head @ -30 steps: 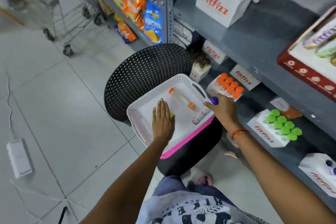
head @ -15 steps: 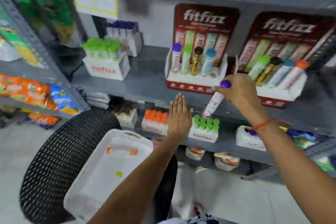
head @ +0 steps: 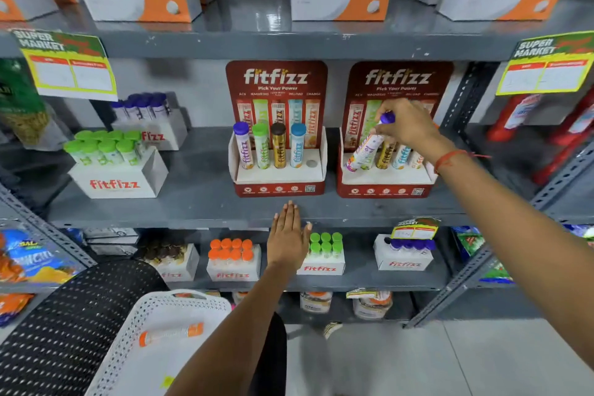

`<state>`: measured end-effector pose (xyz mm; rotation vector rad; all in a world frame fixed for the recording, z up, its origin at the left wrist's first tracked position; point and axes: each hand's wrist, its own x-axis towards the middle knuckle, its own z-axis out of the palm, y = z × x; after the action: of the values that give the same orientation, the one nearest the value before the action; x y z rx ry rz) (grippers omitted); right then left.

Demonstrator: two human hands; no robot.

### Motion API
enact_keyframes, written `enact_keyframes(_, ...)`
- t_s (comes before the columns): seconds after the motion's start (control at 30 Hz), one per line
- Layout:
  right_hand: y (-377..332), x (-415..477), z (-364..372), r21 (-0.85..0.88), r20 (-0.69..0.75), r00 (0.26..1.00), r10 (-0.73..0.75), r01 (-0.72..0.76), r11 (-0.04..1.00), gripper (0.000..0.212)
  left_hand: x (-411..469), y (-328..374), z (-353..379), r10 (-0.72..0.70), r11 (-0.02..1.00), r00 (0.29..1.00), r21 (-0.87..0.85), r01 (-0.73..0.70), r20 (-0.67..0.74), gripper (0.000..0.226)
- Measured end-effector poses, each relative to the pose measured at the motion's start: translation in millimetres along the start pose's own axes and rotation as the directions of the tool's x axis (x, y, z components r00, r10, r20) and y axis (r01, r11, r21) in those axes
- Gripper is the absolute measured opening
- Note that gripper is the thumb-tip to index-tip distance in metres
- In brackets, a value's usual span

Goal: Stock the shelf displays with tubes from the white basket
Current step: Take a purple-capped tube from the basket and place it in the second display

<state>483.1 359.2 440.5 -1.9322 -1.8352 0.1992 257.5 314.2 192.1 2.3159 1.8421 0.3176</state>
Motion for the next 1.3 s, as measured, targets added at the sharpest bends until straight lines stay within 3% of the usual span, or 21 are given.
enact_keyframes(0.2,-1,19,-6,0.007,0.093,0.994,0.06,-0.06,0.998,0.035,-1,-1,-2,-0.003,1.0,1.0,0.003,0.003,0.013,0.063)
enact_keyframes(0.33,1,27,-9,0.153,0.131,0.986,0.099,-0.119,0.981,0.029,-1,-1,-1,0.004,1.0,1.0,0.011,-0.004,0.006,0.065)
enact_keyframes(0.5,-1,33,-8,0.198,0.173,0.983,0.065,-0.099,0.975,0.024,-1,-2,2,0.012,1.0,1.0,0.019,-0.012,-0.02,0.084)
enact_keyframes(0.73,-2,44,6,-0.081,0.105,0.989,0.106,-0.098,0.992,0.037,-1,-3,5,-0.005,1.0,1.0,0.009,0.005,-0.012,0.084)
enact_keyframes(0.87,0,51,25,-0.133,0.147,0.986,0.078,-0.058,0.989,0.046,-2,-3,6,-0.02,1.0,1.0,0.011,0.02,-0.006,0.081)
enact_keyframes(1.13,1,51,40,-0.304,0.152,0.985,-0.075,0.119,0.945,0.043,-2,-1,5,-0.013,1.0,1.0,0.022,0.013,-0.014,0.082)
enact_keyframes(1.3,5,55,50,-0.397,0.197,0.978,-0.066,0.142,0.907,0.042,-3,0,5,-0.019,0.999,1.0,0.03,0.019,-0.01,0.081)
